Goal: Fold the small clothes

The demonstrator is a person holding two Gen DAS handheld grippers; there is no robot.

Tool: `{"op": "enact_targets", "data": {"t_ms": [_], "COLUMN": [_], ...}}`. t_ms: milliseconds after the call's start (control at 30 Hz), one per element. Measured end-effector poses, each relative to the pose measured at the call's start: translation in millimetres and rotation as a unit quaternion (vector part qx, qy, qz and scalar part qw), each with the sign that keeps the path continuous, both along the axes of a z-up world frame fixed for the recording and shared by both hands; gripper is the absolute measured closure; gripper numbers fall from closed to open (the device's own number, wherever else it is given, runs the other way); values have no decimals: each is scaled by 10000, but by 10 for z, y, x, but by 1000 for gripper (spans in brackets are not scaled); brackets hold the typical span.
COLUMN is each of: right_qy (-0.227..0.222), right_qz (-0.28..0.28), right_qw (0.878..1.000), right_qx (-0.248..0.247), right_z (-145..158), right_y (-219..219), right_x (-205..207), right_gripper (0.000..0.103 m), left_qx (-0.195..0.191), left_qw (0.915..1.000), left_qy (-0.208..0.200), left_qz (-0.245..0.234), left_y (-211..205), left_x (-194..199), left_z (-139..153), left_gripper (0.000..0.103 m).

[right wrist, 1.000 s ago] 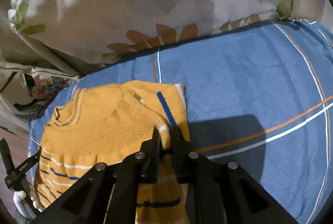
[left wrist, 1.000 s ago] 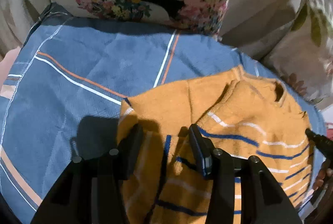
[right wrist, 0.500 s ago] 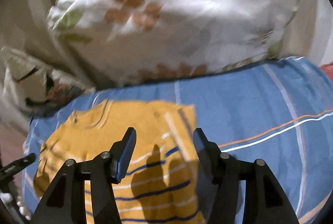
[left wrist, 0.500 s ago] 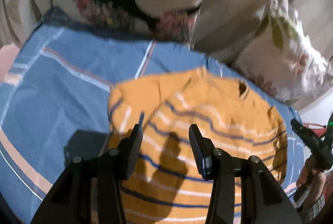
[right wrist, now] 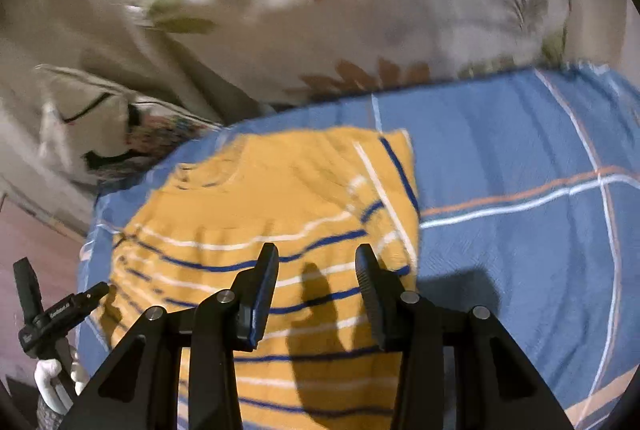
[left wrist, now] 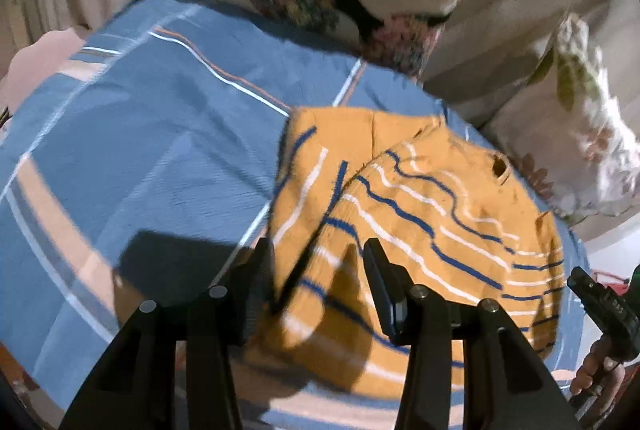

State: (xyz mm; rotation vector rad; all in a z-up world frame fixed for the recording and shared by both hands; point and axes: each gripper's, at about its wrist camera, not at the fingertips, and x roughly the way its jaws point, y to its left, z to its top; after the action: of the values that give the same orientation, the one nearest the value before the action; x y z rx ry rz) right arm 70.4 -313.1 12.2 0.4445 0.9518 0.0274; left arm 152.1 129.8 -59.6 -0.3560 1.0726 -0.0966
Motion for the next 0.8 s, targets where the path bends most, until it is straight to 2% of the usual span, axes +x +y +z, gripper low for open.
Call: {"op": "enact_targets", "data": {"t_ms": [100, 167, 233, 300, 400, 467, 567, 633, 700, 800], "right_qy": [-256, -361, -383, -307, -164, -100, 52, 178, 348, 737], "right_qz": [294, 544, 736, 965, 1335, 1541, 1758, 1851, 1954, 2079], "right_qw": [9992, 9978, 9962, 9941, 9895, 9861, 9816, 9790, 9764, 9721], "right_qx": [59, 128, 261, 400, 533, 610, 748, 831, 849, 794], "right_z": [199, 252, 264, 256, 245, 249, 206, 129, 45, -114], "right_y": [176, 344, 511, 693, 975, 1163, 1476, 1709, 2033, 2477], "right_x": [-102, -142, -135, -104, -29, 43, 216, 387, 603, 921], "right_gripper": [59, 59, 59, 59, 59, 55, 52, 52, 52, 51], "left_qx": [190, 475, 701, 943, 828, 671, 222, -62, -299, -625], "left_qw": [9992, 9969, 9934, 9868, 9868, 9910, 9969, 9987, 9993, 9979], "left_qy": [-307, -567, -850, -1207, -1286, -1043, -634, -387, -152, 35], "left_qz": [171, 259, 316, 532, 525, 505, 408, 324, 135, -171], "left_y": [76, 117, 146, 197, 295, 373, 460, 509, 545, 560], "left_x": [-237, -417, -546, -648, -615, -498, -372, -308, -253, -187], "left_z": [215, 379, 523, 665, 733, 672, 448, 260, 90, -81], "left_gripper": [58, 52, 21, 12, 12, 12, 12, 20, 26, 26]}}
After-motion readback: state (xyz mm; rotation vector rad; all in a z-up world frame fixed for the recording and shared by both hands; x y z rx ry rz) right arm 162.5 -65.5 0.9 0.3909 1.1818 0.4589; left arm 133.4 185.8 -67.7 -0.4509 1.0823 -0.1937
